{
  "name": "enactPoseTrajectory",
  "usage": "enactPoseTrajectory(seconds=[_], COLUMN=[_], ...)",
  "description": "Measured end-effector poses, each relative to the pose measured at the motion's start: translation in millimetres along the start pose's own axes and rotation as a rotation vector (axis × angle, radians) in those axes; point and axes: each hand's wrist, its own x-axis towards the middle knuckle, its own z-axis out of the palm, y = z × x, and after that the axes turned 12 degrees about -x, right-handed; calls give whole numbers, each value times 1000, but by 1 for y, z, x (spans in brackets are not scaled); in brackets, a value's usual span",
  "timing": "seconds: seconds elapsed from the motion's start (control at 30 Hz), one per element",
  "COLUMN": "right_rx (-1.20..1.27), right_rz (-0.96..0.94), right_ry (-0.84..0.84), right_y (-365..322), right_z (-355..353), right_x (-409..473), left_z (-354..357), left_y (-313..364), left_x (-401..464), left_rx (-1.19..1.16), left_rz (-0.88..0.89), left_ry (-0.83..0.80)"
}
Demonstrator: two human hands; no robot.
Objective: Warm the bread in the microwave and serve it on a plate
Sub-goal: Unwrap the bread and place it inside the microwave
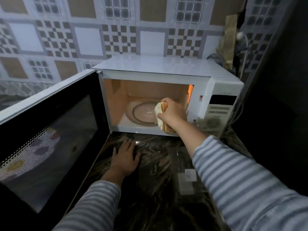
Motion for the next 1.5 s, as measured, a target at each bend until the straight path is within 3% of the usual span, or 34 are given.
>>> enactPoseTrajectory(seconds=[0.17,0.37,0.67,0.9,1.07,1.23,1.5], right_rx=[-82,-16,-72,31,-50,-128,-155], right_rz=[-33,-121,-156,-124,-47,-216,-141], right_ry=[-49,-80,42,-100,-113,-182,-40], right_y=[-27,-55,-58,-55,-41,-2,80], right_z=[43,78,107,91,66,17,-35], right_x=[55,94,98,94,64,-18,-138], left_z=[14,15,17,18,15,10,19], left_y=[-11,-12,-16,-15,-15,-3,67], left_x=[5,8,9,9,9,-11,-91], left_rx=[58,25,38,20,28,-111,-392], left_rz=[38,45,72,64,46,52,281], left_ry=[118,155,172,176,130,180,277])
